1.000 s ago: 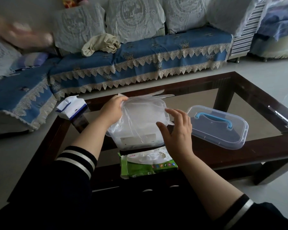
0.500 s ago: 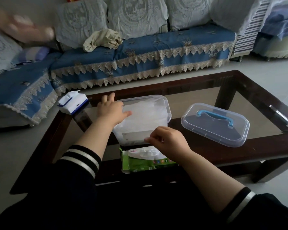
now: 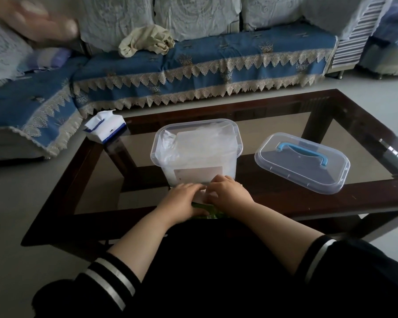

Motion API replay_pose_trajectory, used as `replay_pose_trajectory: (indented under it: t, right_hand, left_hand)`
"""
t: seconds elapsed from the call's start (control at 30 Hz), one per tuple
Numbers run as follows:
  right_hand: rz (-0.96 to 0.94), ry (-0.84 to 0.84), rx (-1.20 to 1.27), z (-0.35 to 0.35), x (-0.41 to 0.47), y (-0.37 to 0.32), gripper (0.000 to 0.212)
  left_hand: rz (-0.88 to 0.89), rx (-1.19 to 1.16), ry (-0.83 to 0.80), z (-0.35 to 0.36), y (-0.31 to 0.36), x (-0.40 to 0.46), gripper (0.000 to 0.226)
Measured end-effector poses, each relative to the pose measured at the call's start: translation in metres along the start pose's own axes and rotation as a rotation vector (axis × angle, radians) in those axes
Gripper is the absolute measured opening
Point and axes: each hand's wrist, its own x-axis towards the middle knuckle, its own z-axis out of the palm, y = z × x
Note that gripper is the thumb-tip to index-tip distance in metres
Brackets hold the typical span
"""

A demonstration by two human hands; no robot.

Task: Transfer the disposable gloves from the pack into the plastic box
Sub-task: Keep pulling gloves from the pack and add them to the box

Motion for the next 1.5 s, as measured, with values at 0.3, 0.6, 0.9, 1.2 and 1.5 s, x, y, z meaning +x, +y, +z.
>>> replay_pose_trajectory:
  t: [0.3, 0.6, 0.9, 1.2, 1.5]
  right_hand:
    - [0.150, 0.107, 0.417, -0.001, 0.001, -0.003, 0.008]
    - [0.233, 0.158, 0.758, -0.016, -0.004, 0.003, 0.022]
    - [0.121, 0.274, 0.683, -0.011, -0.004, -0.004, 0.021]
    - [0.055, 0.558, 0.988, -0.021, -0.013, -0.009, 0.013]
    - [0.169, 0.614, 0.721, -0.040, -0.016, 0.008, 0.007]
  left_hand:
    - [-0.011, -0.041, 0.013, 0.005, -0.005, 0.005, 0.064]
    - [-0.026, -0.114, -0.013, 0.009, -0.009, 0.008, 0.063]
    - [-0.008, -0.158, -0.044, 0.008, -0.003, 0.010, 0.058]
    - [-0.068, -0.162, -0.029, 0.012, -0.006, 0.011, 0.049]
    - [-0.054, -0.136, -0.008, 0.010, -0.001, 0.008, 0.050]
